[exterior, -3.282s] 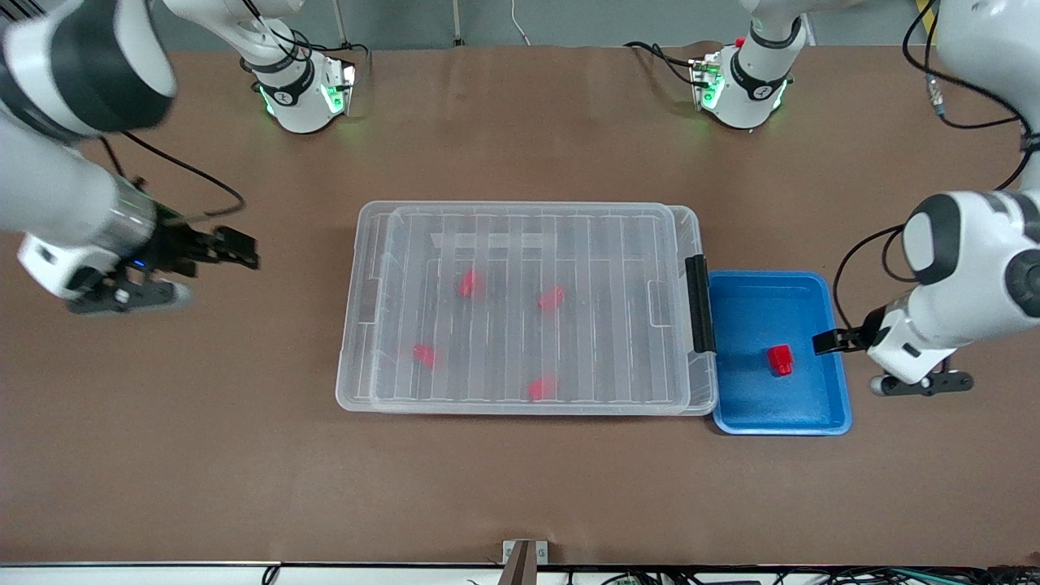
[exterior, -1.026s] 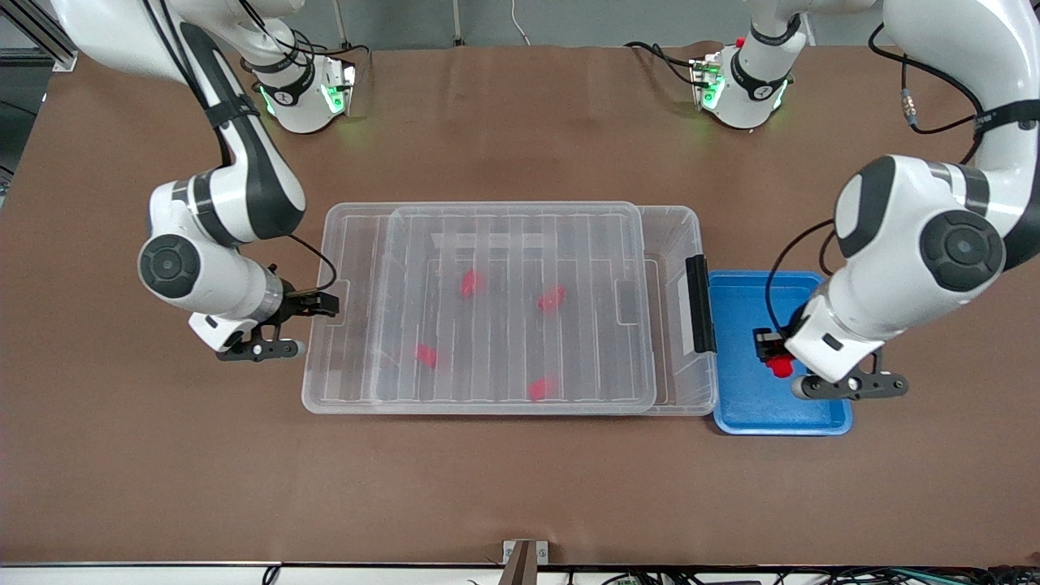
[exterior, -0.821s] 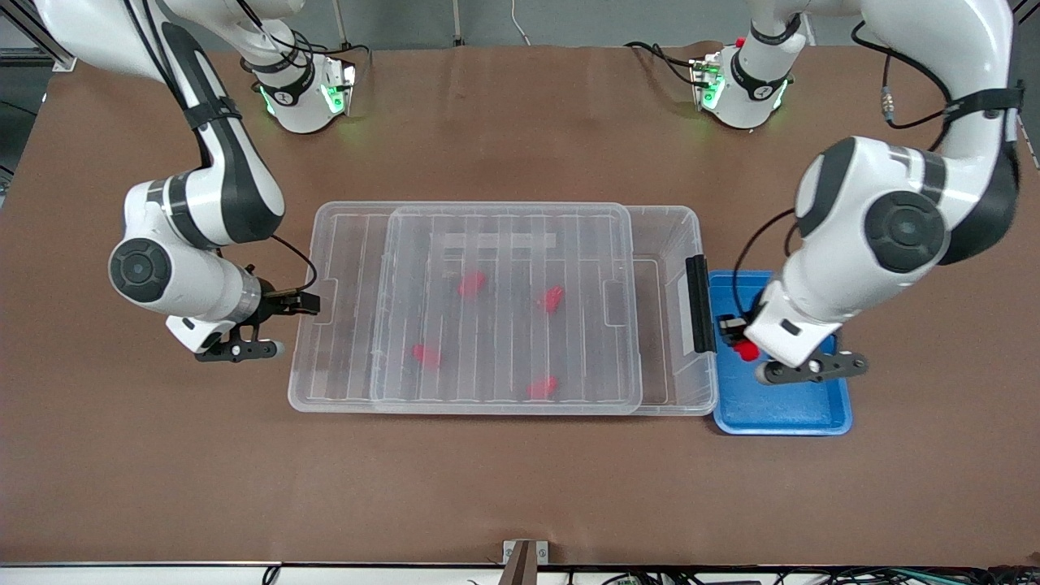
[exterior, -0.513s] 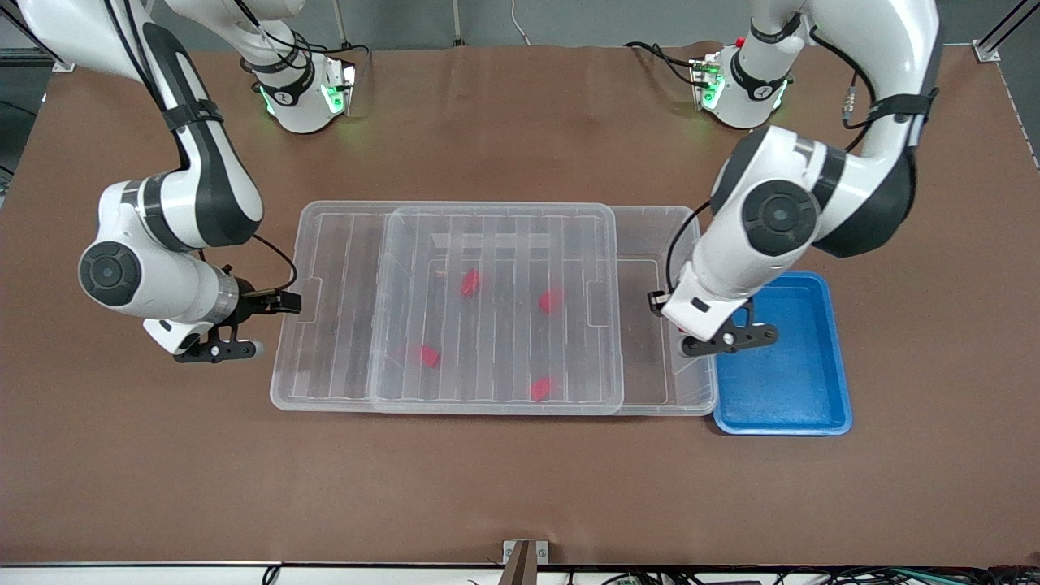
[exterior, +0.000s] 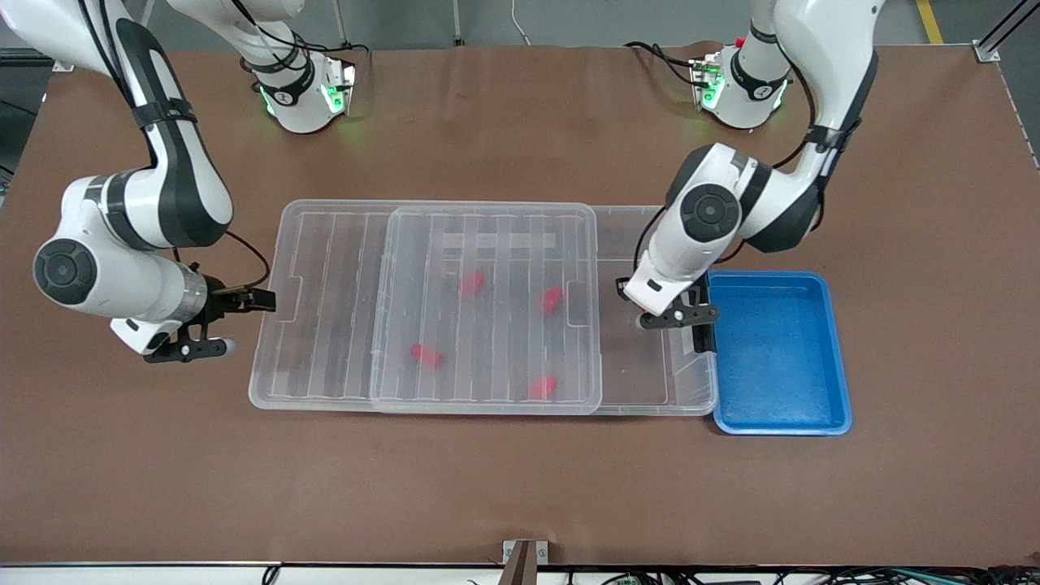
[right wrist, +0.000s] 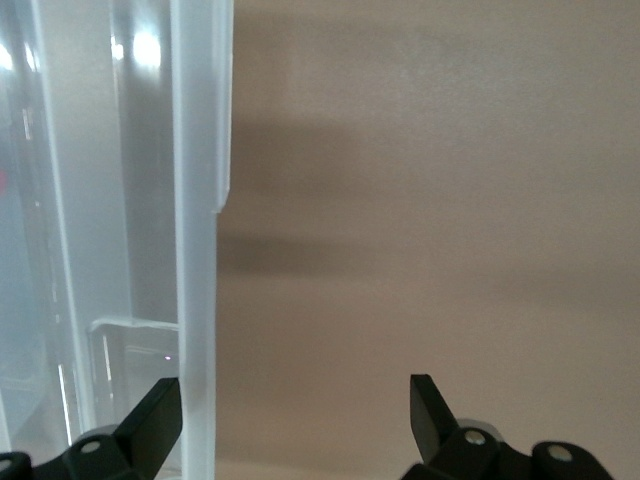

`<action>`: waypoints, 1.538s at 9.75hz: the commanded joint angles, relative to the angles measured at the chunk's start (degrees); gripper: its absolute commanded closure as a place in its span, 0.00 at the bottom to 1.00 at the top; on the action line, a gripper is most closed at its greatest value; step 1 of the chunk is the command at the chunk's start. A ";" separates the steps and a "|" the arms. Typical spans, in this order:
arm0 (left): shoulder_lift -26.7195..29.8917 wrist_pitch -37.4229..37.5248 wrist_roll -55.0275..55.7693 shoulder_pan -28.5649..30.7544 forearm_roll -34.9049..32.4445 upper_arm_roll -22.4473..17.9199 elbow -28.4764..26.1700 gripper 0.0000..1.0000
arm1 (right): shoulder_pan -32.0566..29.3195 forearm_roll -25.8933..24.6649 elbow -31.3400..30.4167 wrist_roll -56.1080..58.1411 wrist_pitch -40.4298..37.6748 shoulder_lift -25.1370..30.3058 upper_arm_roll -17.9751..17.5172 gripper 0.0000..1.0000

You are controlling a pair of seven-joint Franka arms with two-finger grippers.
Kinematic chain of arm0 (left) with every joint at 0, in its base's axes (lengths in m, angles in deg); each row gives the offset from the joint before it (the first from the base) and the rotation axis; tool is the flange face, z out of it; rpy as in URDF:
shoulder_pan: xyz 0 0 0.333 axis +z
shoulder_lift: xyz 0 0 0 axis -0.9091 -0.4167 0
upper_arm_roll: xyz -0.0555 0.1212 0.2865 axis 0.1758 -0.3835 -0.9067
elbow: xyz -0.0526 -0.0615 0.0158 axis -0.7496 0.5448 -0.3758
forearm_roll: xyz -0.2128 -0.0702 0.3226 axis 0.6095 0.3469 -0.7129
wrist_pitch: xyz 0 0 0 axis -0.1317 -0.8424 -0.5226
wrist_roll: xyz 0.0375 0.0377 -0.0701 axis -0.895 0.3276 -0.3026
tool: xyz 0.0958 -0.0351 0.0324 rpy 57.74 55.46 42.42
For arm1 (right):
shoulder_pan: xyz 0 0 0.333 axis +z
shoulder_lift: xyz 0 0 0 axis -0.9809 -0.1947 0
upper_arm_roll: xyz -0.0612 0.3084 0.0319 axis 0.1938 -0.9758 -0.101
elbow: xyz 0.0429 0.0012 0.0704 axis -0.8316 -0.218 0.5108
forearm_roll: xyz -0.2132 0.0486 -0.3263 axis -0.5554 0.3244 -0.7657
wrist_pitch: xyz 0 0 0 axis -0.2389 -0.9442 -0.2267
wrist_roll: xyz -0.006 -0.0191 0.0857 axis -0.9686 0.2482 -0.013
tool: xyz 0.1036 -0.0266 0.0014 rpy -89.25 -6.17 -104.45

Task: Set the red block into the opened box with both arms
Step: 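Carry the red block over the opened box and release it with the left gripper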

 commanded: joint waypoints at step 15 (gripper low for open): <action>-0.93 0.61 -0.49 -1.17 -3.98 0.07 -1.35 0.00 | 0.85 2.48 18.22 -2.48 -26.81 20.25 15.62 0.00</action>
